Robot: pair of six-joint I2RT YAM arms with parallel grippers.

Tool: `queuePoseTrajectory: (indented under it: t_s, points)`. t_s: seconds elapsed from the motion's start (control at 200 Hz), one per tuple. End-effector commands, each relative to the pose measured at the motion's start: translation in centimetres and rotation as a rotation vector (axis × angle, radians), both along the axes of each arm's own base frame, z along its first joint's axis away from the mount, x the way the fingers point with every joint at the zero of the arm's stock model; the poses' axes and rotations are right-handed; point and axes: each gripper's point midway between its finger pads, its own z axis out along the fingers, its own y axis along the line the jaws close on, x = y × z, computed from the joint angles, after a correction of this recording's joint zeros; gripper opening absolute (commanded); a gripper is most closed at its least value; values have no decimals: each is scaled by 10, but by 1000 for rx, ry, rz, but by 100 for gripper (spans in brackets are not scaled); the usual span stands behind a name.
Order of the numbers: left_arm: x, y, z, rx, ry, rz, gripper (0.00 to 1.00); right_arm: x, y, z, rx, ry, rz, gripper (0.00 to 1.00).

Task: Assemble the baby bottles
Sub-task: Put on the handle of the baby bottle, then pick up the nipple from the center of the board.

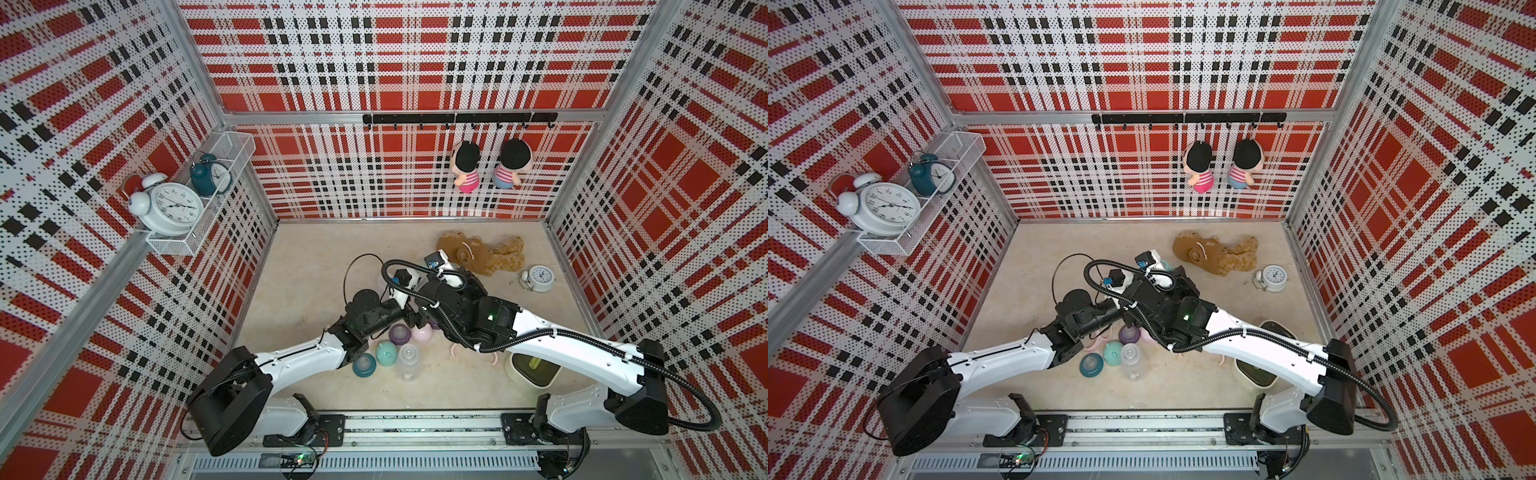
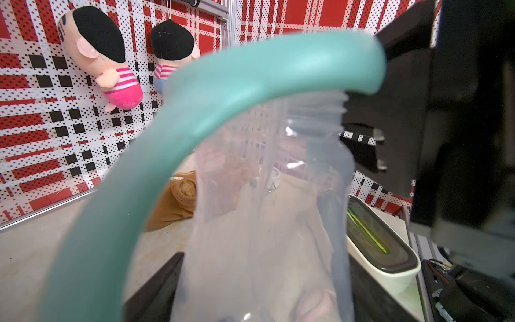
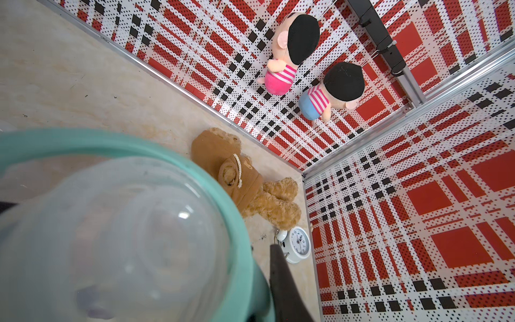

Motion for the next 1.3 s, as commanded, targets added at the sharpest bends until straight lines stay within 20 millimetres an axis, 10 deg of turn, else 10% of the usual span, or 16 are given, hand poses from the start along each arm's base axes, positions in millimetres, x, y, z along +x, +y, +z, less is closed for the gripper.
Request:
queuePoseTrajectory:
  t_s: [0.0,0.381,0.937,1.293]
  points:
    - [-3,9,33,-99,-70,13,0,-7,-5,2,35,5,14,7]
    - [-2,14,40,-140,-82,16,0,-19,5,-11,50,51,77,18]
    - [10,48,38,-149,-100,93,0,-45,13,13,365,97,301,90]
    - [31,96,48,-166,-109,238,0,-97,53,-5,488,339,680,89]
